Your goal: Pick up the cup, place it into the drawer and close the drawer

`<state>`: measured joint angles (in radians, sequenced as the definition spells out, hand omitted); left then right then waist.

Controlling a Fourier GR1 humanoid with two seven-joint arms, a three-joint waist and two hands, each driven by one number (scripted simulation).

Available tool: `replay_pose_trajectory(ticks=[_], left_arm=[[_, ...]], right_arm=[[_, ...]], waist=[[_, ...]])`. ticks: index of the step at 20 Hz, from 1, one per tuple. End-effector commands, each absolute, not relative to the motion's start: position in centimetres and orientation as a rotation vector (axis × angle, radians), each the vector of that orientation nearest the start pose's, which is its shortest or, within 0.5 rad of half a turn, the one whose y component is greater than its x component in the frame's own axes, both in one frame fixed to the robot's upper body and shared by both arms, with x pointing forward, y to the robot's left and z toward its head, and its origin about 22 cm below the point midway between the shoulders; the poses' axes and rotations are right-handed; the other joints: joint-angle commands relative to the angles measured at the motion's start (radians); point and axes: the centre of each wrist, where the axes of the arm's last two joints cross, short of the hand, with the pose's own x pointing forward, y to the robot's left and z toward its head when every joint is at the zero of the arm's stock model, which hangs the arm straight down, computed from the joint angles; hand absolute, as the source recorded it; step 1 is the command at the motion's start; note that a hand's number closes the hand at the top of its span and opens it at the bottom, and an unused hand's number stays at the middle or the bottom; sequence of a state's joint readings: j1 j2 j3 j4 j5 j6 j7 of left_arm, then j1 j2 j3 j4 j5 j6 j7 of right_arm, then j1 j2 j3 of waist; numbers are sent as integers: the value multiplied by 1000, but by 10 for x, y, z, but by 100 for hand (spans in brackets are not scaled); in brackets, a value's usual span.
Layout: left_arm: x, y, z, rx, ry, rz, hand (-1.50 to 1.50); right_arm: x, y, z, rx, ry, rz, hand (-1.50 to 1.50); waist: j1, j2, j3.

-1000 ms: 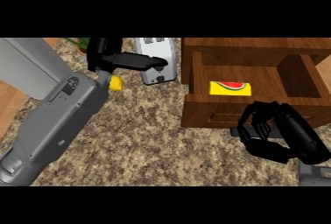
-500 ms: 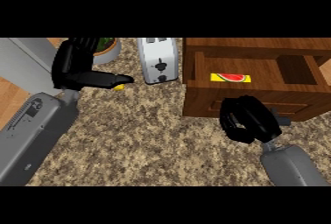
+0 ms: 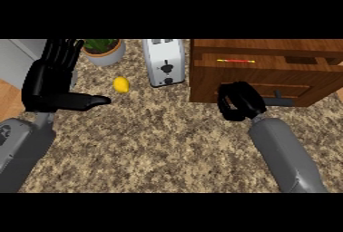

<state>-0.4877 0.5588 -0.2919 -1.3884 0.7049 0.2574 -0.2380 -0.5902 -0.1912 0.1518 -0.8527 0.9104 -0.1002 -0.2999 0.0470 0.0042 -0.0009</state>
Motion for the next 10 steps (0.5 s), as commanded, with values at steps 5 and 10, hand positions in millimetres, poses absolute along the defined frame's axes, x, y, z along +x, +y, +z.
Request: replay_pose_trajectory(ticks=[5, 10], left_arm=[[333, 280, 98, -150, -1924, -11, -150], [330, 285, 98, -184, -1906, -31, -150]], right_arm=[[414, -218, 8, -590, -1535, 1249, 150], [435, -239, 41, -595, -1495, 1197, 150]], waist=[[16, 21, 3], [36, 29, 3]])
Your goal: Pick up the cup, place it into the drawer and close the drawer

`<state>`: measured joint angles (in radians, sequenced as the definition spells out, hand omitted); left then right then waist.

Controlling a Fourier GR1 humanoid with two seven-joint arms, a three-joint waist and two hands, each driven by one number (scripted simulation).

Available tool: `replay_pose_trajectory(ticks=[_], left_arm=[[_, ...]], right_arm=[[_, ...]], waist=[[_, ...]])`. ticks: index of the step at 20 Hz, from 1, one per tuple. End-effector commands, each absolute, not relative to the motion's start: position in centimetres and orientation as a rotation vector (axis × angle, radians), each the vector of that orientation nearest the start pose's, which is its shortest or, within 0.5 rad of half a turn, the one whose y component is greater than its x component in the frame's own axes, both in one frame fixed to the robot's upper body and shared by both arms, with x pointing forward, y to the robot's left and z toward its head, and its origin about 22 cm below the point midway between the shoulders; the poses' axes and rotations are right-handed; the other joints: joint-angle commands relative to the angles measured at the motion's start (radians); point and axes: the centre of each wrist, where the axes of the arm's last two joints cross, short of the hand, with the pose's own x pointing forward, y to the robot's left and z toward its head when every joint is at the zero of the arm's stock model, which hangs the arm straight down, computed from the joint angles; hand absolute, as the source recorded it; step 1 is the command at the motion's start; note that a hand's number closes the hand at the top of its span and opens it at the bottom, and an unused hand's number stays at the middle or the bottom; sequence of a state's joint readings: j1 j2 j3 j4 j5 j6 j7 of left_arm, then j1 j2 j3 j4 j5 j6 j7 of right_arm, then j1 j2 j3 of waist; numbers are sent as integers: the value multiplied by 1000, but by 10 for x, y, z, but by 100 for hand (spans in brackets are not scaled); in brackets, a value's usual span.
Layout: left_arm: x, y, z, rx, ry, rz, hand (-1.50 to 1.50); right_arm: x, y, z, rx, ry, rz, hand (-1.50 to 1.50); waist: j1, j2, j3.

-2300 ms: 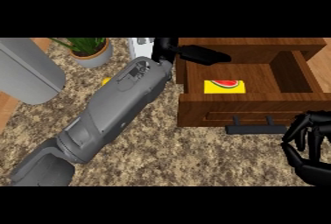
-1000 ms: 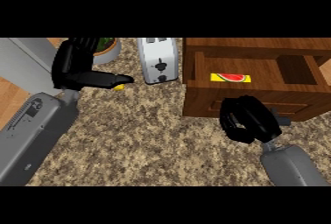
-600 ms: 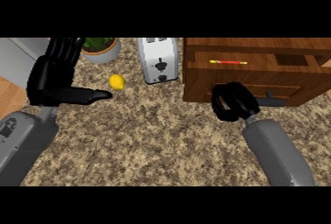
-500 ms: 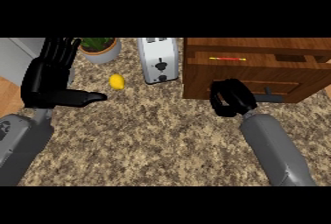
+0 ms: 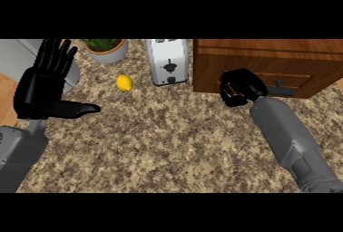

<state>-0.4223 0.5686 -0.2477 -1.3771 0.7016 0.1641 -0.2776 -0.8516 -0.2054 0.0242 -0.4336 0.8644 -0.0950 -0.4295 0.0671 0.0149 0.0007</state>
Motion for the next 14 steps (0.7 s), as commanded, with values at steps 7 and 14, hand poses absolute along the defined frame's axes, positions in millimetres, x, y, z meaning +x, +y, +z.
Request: replay_pose_trajectory(ticks=[7, 14], left_arm=[[332, 275, 98, -231, -1903, -50, -150], [326, 271, 87, -260, -1879, -42, -150]], right_arm=[[437, -272, 51, -563, -1495, 1153, 150], [434, -278, 47, -557, -1547, 1053, 150]], waist=[[27, 31, 3], [50, 36, 4]])
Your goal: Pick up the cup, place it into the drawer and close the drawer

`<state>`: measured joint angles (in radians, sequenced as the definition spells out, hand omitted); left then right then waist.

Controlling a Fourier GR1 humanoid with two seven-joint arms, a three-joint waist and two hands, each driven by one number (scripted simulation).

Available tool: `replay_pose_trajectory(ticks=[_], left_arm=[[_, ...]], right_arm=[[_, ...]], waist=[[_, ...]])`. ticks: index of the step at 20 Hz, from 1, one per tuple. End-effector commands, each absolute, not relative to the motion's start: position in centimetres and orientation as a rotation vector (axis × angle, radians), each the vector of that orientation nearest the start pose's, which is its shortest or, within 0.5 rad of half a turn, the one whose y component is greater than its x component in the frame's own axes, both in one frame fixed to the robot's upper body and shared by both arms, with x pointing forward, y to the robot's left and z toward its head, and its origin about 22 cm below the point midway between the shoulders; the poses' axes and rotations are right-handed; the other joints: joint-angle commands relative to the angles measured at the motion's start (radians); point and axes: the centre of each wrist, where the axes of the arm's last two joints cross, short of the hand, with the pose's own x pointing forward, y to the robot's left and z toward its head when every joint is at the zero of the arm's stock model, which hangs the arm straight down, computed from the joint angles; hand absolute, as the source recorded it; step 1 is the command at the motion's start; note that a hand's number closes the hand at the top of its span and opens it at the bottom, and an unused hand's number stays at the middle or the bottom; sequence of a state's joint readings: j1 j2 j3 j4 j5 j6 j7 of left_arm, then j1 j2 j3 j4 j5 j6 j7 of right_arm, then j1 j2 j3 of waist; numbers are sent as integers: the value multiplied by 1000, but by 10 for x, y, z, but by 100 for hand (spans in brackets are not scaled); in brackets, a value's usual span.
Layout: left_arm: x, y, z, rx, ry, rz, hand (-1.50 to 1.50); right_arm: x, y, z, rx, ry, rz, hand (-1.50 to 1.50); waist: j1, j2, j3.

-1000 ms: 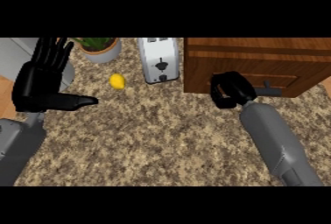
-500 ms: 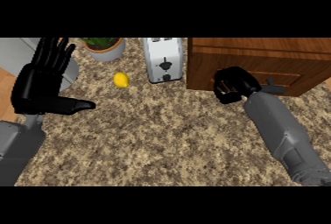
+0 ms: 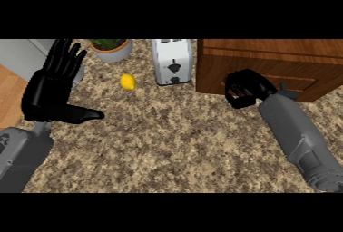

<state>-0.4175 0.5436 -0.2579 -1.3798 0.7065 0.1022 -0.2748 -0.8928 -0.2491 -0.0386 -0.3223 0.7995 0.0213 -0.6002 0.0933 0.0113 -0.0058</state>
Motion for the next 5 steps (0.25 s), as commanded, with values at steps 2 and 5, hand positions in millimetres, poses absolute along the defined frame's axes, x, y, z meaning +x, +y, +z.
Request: replay_pose_trajectory(ticks=[2, 5], left_arm=[[333, 272, 94, -257, -1897, -50, -150], [330, 268, 89, -259, -1892, -70, -150]], right_arm=[[439, -271, 57, -541, -1564, 1065, 150], [439, -285, 63, -547, -1569, 1044, 150]], waist=[[21, 43, 10], [21, 42, 10]])
